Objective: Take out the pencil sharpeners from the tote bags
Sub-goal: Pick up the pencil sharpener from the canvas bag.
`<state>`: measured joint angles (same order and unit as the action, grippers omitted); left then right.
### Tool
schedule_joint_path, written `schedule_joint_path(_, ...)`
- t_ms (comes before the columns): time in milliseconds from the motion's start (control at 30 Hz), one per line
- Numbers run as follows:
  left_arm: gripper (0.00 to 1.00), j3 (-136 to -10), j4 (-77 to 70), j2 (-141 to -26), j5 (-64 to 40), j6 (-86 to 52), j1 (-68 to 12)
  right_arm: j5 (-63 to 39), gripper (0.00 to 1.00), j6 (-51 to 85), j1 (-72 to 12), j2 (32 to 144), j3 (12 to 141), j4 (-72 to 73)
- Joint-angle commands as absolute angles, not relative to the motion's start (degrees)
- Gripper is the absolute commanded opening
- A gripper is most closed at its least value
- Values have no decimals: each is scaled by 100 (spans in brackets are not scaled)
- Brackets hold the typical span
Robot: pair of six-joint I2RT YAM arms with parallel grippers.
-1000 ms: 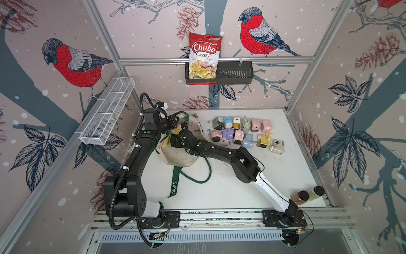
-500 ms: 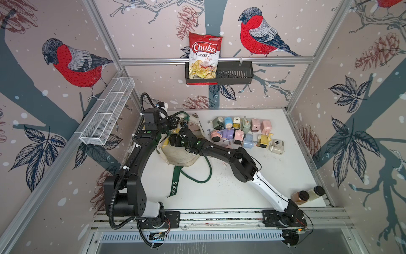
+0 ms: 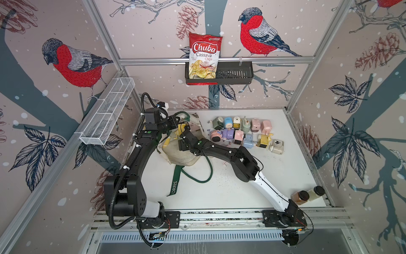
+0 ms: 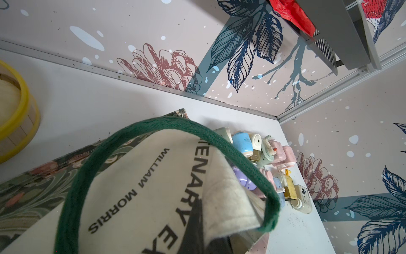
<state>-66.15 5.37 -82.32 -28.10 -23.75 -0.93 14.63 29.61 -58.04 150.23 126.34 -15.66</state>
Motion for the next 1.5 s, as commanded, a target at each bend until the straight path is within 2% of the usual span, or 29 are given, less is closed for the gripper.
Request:
schedule_joint_path(0,0,-6653,483,-8235,-2744,-2338,-102,1918,84,2569,-5815,14995,12621,-2248)
schedule_joint_path(333,0,-6669,514,-8262,-2708,-2316,-133,1634,84,1795,-5859,14916,12527,-1479)
schedule_joint_path(500,0,-6663,518,-8253,-2705,-2317,-133,1330,75,1504,-5956,14658,12285,-1221)
schedule_joint_path(867,0,-6664,519,-8254,-2714,-2303,-141,1373,61,1095,-6169,14107,11604,-750)
schedule_joint_path(1233,0,-6663,527,-8279,-2716,-2303,-146,1384,58,1149,-6201,13991,11519,-839)
schedule_joint_path(1467,0,-6671,533,-8296,-2681,-2296,-147,1222,56,800,-6349,13414,10854,-517)
